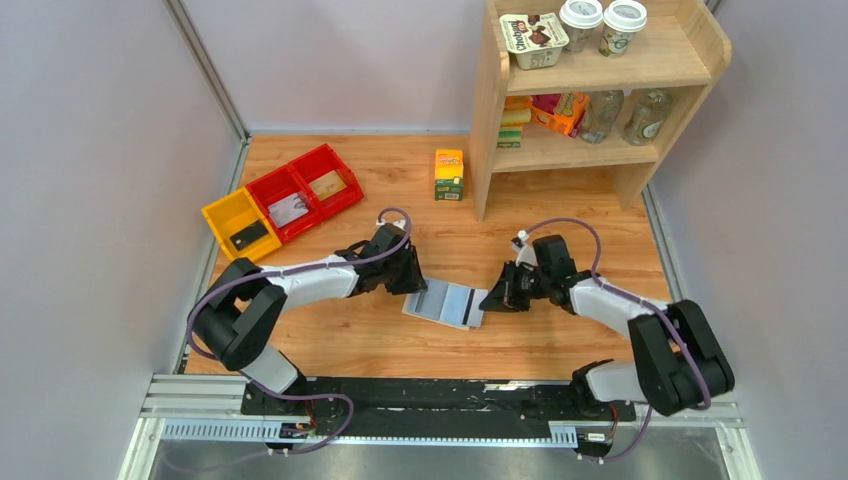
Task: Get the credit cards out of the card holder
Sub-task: Place the credit card in the storage box.
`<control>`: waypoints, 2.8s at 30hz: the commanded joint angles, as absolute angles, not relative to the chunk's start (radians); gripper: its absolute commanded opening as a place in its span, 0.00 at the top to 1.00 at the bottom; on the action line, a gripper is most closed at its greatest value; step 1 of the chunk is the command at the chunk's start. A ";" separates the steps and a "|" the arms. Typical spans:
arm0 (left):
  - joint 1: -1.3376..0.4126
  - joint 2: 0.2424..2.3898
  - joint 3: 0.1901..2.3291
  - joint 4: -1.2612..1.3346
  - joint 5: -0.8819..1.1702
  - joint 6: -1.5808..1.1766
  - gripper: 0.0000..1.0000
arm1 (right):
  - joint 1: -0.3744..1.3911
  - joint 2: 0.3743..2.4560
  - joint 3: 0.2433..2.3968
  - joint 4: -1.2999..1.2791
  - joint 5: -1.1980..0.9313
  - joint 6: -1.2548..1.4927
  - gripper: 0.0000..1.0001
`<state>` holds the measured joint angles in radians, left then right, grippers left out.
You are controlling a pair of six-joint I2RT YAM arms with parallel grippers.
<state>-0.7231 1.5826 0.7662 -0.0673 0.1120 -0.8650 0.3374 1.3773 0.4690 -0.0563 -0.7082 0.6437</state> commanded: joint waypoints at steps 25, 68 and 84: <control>-0.572 0.880 0.781 -0.319 0.310 -1.147 0.18 | 1.268 1.163 0.827 -0.075 0.756 -0.121 1.00; -0.419 0.878 0.669 -0.253 0.233 -0.718 1.00 | 1.316 1.298 0.871 -0.119 0.729 0.055 0.04; 0.343 1.075 0.813 -0.302 0.417 -0.551 1.00 | 0.947 1.025 0.603 -0.035 0.292 0.322 0.00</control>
